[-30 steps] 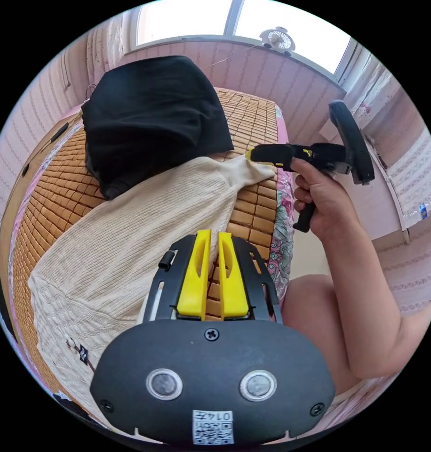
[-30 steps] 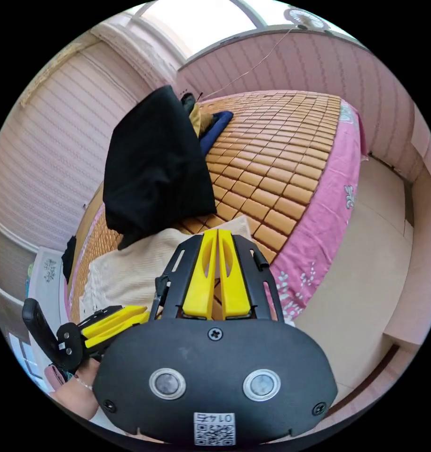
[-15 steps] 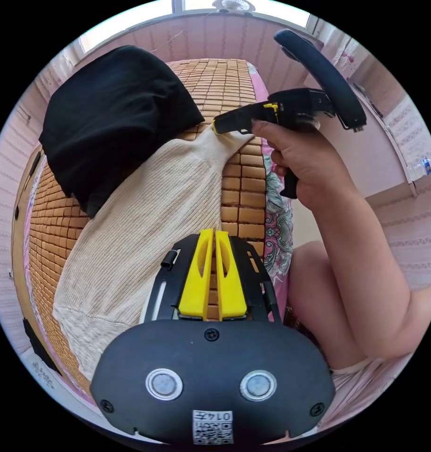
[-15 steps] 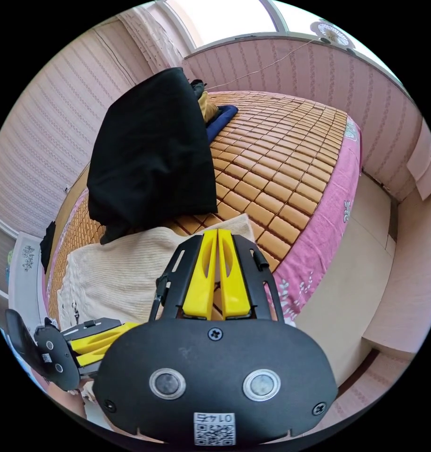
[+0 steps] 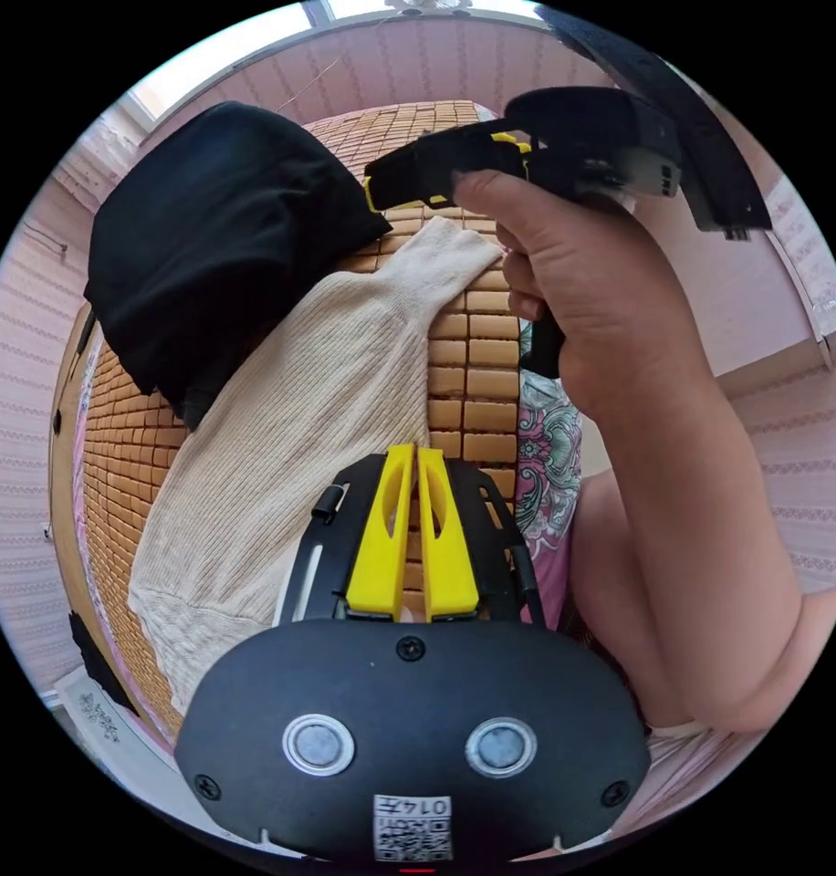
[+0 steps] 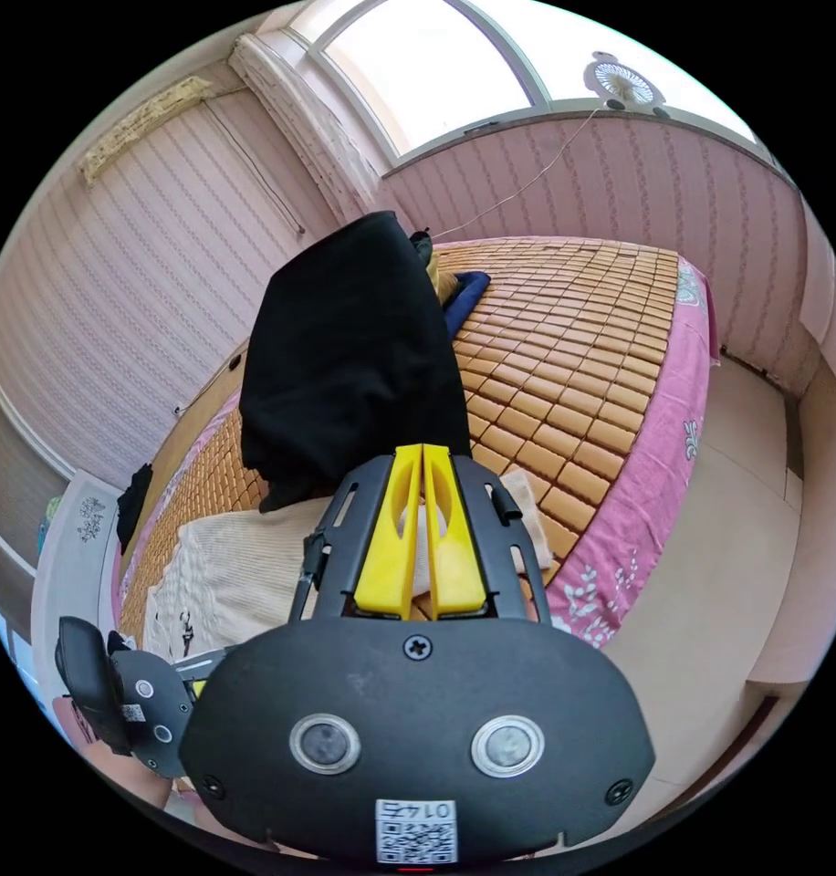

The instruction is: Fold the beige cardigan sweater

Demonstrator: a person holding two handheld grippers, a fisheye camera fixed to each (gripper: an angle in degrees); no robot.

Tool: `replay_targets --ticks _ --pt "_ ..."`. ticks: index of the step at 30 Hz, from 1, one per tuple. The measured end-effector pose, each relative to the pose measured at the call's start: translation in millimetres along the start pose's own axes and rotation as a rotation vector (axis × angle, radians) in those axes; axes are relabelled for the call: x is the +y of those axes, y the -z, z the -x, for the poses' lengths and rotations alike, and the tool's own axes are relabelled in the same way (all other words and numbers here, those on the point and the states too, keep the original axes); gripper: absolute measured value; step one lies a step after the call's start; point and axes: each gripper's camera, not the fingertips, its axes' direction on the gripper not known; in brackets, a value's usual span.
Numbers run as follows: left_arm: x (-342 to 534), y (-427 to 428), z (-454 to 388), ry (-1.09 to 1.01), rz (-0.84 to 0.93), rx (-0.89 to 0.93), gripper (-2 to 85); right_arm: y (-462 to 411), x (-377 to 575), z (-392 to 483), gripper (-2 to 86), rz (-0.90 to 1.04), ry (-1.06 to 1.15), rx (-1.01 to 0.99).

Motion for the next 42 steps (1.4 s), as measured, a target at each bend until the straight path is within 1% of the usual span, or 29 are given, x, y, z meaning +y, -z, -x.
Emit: replay_targets --ticks 2,6,8,11,15,21,24,27,30,32,34,36,38,40,41,42 --pt "5 4 -1 0.062 -0.003 0.023 -0.9 1 2 3 -0.3 -0.005 0.009 -0.028" --pt "14 12 -8 0.079 0.008 0.001 -0.7 1 6 2 -0.2 -0.004 0.011 -0.064" --pt "24 21 -18 0.057 0.011 -0.091 -0.5 4 9 1 -0.2 -0.017 0.012 -0.097" --pt "39 27 -32 -0.018 0.058 -0.165 -0.7 8 11 4 -0.2 -0.032 0.031 -0.119" --pt "65 43 -39 -0.016 0.027 -0.133 -0.8 13 15 10 -0.2 -0.054 0.06 -0.134" --pt "123 83 -40 0.089 -0.034 -0.103 -1.0 19 25 29 -0.2 -0.063 0.125 -0.145" --pt "166 112 -41 0.151 -0.122 -0.092 -1.0 18 41 50 -0.2 -0.04 0.166 -0.175" --pt "217 139 -44 0.225 -0.192 -0.065 -1.0 18 66 89 -0.2 0.026 0.278 -0.242" --pt "285 167 -47 0.31 -0.296 -0.075 -0.9 31 96 143 -0.3 0.042 0.493 -0.232" --pt "349 189 -50 0.36 -0.374 -0.088 -0.8 45 119 189 -0.5 0.055 0.698 -0.228" --pt "398 205 -55 0.391 -0.422 -0.124 -0.8 59 134 219 -0.7 0.065 0.806 -0.237" --pt "448 220 -60 0.438 -0.439 -0.164 -0.8 73 148 243 -0.8 0.112 0.826 -0.303" --pt "515 235 -65 0.54 -0.441 -0.194 -0.8 92 174 267 -0.6 0.225 0.823 -0.526" --pt "566 244 -68 0.636 -0.456 -0.179 -0.8 105 198 286 -0.5 0.278 0.853 -0.646" --pt "601 249 -70 0.709 -0.467 -0.157 -0.9 113 212 300 -0.4 0.295 0.87 -0.672" --pt "617 252 -70 0.742 -0.475 -0.145 -0.9 117 219 308 -0.4 0.301 0.882 -0.674"
